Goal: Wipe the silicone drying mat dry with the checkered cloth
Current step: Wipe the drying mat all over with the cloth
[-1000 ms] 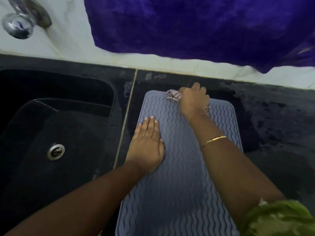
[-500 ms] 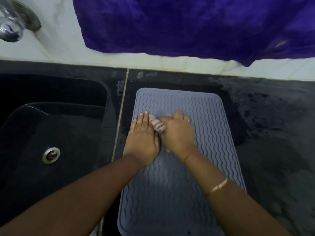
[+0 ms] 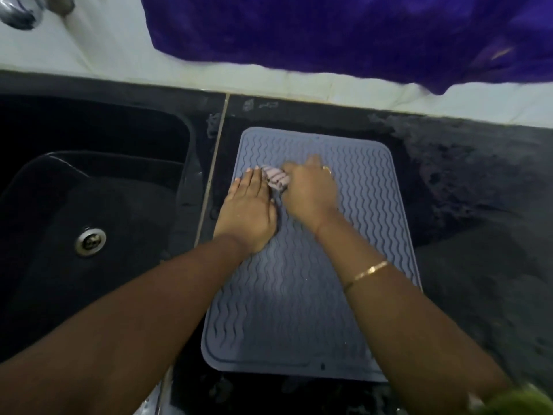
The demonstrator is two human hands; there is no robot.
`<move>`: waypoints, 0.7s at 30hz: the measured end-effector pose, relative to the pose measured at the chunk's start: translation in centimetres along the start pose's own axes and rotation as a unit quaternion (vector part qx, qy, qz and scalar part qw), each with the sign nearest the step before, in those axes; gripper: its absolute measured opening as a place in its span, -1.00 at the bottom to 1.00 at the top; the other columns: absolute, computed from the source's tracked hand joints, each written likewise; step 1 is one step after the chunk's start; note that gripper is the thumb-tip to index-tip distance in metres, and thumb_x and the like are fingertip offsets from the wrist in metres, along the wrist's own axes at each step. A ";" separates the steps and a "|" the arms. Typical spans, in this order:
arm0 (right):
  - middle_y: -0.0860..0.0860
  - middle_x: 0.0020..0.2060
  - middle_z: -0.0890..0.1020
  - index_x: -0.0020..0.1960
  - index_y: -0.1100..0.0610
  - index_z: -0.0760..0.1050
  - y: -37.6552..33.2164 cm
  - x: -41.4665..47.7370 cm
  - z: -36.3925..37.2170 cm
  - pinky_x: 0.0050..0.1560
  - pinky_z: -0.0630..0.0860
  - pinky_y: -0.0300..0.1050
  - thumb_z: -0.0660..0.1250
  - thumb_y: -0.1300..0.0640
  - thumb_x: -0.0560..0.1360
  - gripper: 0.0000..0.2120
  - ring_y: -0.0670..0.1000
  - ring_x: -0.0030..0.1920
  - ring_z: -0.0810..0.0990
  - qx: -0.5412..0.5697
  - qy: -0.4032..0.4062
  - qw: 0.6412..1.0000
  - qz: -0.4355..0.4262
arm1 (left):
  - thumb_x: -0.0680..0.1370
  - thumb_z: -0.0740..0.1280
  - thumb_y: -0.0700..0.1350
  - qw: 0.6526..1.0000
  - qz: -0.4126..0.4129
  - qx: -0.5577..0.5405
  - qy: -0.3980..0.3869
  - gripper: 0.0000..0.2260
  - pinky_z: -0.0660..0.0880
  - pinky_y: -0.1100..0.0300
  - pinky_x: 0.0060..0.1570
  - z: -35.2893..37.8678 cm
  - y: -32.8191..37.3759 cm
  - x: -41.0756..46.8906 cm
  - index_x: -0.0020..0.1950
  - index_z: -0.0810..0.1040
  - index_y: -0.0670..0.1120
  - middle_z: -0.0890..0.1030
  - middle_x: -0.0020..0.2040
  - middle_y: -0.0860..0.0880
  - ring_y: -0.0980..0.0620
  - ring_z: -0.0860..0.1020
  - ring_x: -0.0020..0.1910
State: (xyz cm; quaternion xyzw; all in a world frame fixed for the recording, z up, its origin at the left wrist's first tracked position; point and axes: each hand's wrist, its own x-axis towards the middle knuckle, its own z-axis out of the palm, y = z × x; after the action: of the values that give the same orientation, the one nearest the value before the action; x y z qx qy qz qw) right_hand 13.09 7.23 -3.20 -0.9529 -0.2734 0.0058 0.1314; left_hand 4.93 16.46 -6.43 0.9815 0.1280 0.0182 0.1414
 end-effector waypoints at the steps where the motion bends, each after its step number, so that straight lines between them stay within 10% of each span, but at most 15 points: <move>1: 0.20 0.20 0.39 0.21 0.03 0.47 -0.1 -1.3 0.2 0.04 0.47 0.01 0.27 0.13 0.48 -0.70 0.25 0.12 0.45 -0.005 0.001 1.000 -0.005 | 0.63 -0.01 -0.06 1.000 0.000 -0.006 0.002 -0.51 -0.20 0.13 0.47 0.0 0.0 0.0 0.53 0.01 -0.21 0.03 0.55 -0.15 -0.05 -0.04 0.54; 10: 0.22 0.27 0.36 0.29 0.04 0.41 0.9 4.2 0.0 0.09 0.48 0.06 0.26 0.19 0.50 -0.64 0.27 0.19 0.45 -0.025 0.007 1.000 -0.003 | 0.63 -0.01 -0.09 1.000 -0.010 -0.005 0.021 -0.53 -0.13 0.16 0.47 0.1 0.0 -0.1 0.53 0.06 -0.19 0.09 0.55 -0.12 -0.02 0.02 0.53; 21: 0.15 0.11 0.40 0.14 0.08 0.46 0.9 -9.4 0.0 -0.13 0.46 -0.07 0.30 0.17 0.45 -0.74 0.19 0.02 0.50 0.038 -0.015 0.999 -0.033 | 0.57 0.16 -0.03 1.000 0.001 0.019 -0.024 -0.37 -0.13 0.12 0.50 0.0 -0.4 -0.2 0.54 -0.05 -0.20 -0.03 0.56 -0.13 -0.04 -0.07 0.54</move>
State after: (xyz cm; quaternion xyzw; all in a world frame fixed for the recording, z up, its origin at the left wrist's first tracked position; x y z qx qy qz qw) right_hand 5.54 1.60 -3.98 -0.9376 -0.3060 0.0259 0.1633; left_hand 4.63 16.79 -6.52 0.9844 0.1235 -0.0071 0.1254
